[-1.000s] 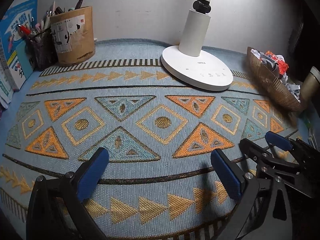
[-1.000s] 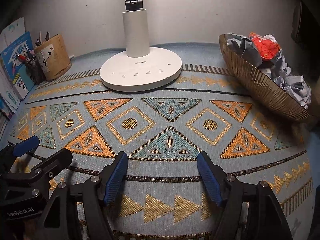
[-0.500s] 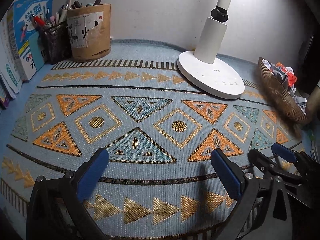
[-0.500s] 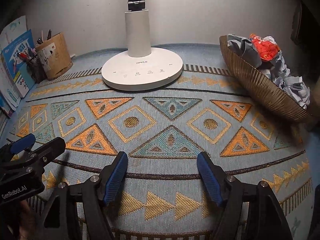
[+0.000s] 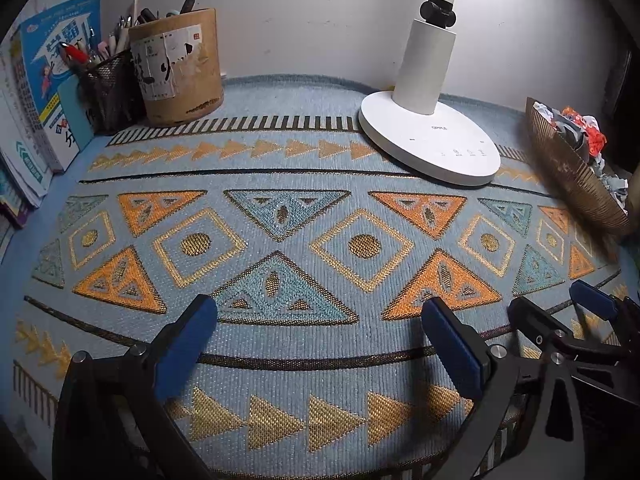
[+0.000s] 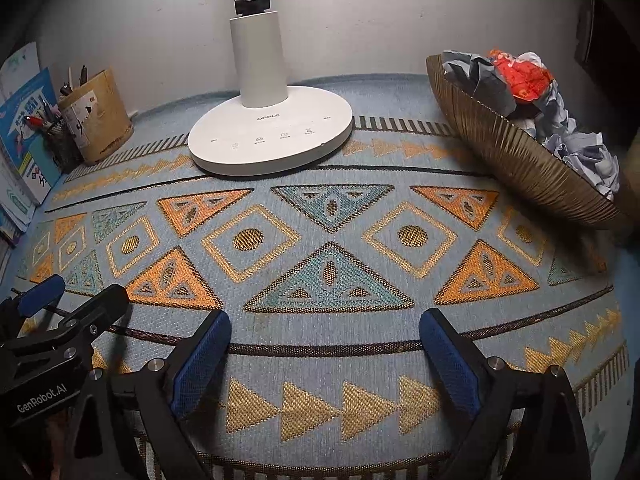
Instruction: Organize objects
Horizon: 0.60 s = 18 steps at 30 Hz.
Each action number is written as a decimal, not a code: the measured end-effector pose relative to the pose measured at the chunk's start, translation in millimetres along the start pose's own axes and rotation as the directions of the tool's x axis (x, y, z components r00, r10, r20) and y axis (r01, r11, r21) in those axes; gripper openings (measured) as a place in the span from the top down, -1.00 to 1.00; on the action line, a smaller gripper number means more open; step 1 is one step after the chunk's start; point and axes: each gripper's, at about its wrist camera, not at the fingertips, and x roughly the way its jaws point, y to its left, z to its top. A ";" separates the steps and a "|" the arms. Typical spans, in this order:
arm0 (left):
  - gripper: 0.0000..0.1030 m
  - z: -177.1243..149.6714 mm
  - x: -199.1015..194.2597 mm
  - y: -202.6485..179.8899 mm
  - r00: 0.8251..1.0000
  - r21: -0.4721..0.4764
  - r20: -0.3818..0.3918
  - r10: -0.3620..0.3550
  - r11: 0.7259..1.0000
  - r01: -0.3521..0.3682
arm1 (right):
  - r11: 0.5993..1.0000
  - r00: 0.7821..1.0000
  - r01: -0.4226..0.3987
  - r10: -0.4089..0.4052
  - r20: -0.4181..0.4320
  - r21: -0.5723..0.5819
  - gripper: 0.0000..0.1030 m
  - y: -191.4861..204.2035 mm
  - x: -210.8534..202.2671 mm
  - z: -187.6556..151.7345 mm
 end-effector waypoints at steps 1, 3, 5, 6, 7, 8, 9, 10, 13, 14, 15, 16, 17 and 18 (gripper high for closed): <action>-0.98 0.5 0.8 -1.5 1.000 0.006 -0.004 0.012 1.000 -0.012 | 1.000 1.000 0.000 0.000 -0.003 -0.006 -0.88 0.4 -0.1 -0.9; -1.00 1.6 3.9 -8.3 0.998 0.027 -0.016 0.062 0.998 -0.062 | 1.000 1.000 0.004 -0.004 -0.015 -0.012 -1.00 -0.3 0.0 -4.3; -1.00 1.9 3.7 -7.9 0.998 0.019 -0.015 0.059 0.998 -0.059 | 1.000 1.000 0.006 -0.007 -0.007 -0.019 -1.00 -0.8 -2.1 -7.5; -1.00 1.9 3.4 -8.6 0.998 0.020 -0.015 0.060 0.998 -0.060 | 1.000 1.000 0.003 -0.003 -0.003 -0.014 -1.00 -1.8 -3.2 -9.3; -1.00 2.0 3.3 -9.1 0.998 0.020 -0.014 0.060 0.998 -0.060 | 1.000 1.000 0.001 -0.001 -0.001 -0.018 -1.00 -2.0 -4.0 -10.8; -1.00 2.0 3.2 -8.9 0.998 0.020 -0.014 0.060 0.998 -0.060 | 1.000 1.000 -0.003 0.003 0.000 -0.027 -1.00 -1.9 -4.7 -11.8; -1.00 2.2 3.2 -9.0 0.998 0.020 -0.014 0.060 0.998 -0.059 | 1.000 1.000 -0.008 0.008 0.001 -0.030 -1.00 -2.3 -4.9 -12.3; -1.00 1.9 3.3 -9.3 0.998 0.020 -0.015 0.060 0.998 -0.060 | 0.999 1.000 -0.009 0.009 0.003 -0.033 -1.00 -1.8 -5.2 -13.1; -1.00 1.8 3.4 -9.2 0.998 0.020 -0.015 0.060 0.998 -0.060 | 1.000 1.000 -0.005 0.005 0.010 -0.029 -1.00 0.2 -5.2 -14.2; -1.00 1.8 3.3 -8.9 0.998 0.019 -0.015 0.059 0.998 -0.058 | 1.000 1.000 -0.003 0.004 0.011 -0.029 -1.00 1.3 -5.2 -14.2; -1.00 1.8 3.2 -8.9 0.998 0.019 -0.015 0.059 0.998 -0.059 | 1.000 1.000 -0.005 0.005 0.011 -0.028 -1.00 0.5 -5.2 -14.3; -1.00 2.1 3.6 -8.2 0.998 0.019 -0.015 0.058 0.998 -0.058 | 1.000 1.000 -0.005 0.005 0.011 -0.028 -1.00 1.0 -5.2 -14.3; -1.00 2.0 3.6 -8.7 0.998 0.019 -0.015 0.058 0.998 -0.058 | 1.000 1.000 -0.005 0.005 0.011 -0.029 -1.00 1.5 -5.2 -14.2; -1.00 2.2 3.4 -8.6 0.998 0.019 -0.015 0.058 0.998 -0.058 | 1.000 1.000 -0.005 0.006 0.011 -0.029 -1.00 1.8 -4.9 -14.0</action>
